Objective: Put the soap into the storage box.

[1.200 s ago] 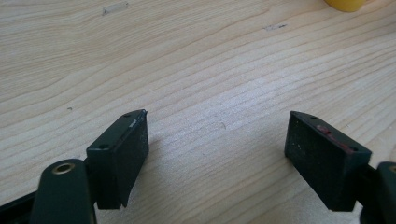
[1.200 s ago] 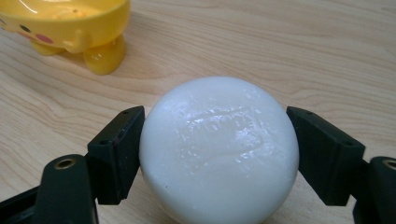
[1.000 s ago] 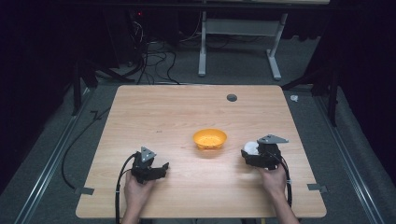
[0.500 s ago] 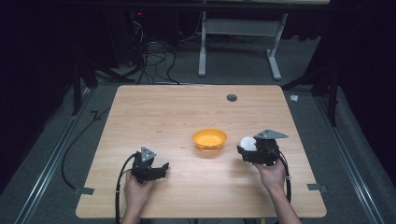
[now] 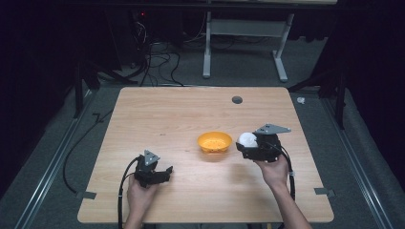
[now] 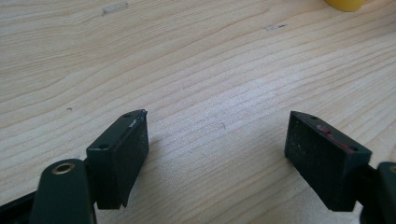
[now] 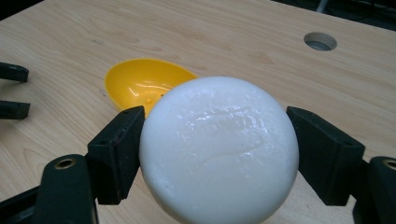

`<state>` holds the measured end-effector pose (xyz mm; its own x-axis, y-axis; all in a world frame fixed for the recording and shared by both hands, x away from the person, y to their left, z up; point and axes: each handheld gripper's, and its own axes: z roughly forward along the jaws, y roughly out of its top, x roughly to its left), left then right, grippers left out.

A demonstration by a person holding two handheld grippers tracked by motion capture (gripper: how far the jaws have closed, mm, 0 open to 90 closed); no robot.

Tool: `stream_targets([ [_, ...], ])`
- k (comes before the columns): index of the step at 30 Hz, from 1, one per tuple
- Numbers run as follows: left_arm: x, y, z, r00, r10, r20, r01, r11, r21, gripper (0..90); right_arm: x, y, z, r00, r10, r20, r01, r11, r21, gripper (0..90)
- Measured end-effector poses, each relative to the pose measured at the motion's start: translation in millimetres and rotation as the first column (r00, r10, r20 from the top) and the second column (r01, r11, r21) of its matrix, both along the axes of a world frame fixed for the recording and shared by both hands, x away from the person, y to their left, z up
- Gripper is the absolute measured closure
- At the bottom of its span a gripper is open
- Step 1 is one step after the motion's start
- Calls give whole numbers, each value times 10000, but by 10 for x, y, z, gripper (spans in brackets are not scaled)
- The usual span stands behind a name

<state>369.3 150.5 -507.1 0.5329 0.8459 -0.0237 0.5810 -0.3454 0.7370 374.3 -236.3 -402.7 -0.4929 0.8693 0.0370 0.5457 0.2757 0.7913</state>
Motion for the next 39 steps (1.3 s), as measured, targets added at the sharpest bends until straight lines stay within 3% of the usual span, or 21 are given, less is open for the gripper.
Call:
stream_targets([
  [26, -1, -2, 1, 10000, -49, -5, 49, 10000, 27, 222, 225, 375, 130, 9954, 958, -55, -958, 9954, -55, 239],
  [39, -1, -1, 2, 10000, -82, -7, 82, 10000, 49, 219, 370, 587, 142, 9915, 1260, -311, -1266, 9918, -194, 239],
])
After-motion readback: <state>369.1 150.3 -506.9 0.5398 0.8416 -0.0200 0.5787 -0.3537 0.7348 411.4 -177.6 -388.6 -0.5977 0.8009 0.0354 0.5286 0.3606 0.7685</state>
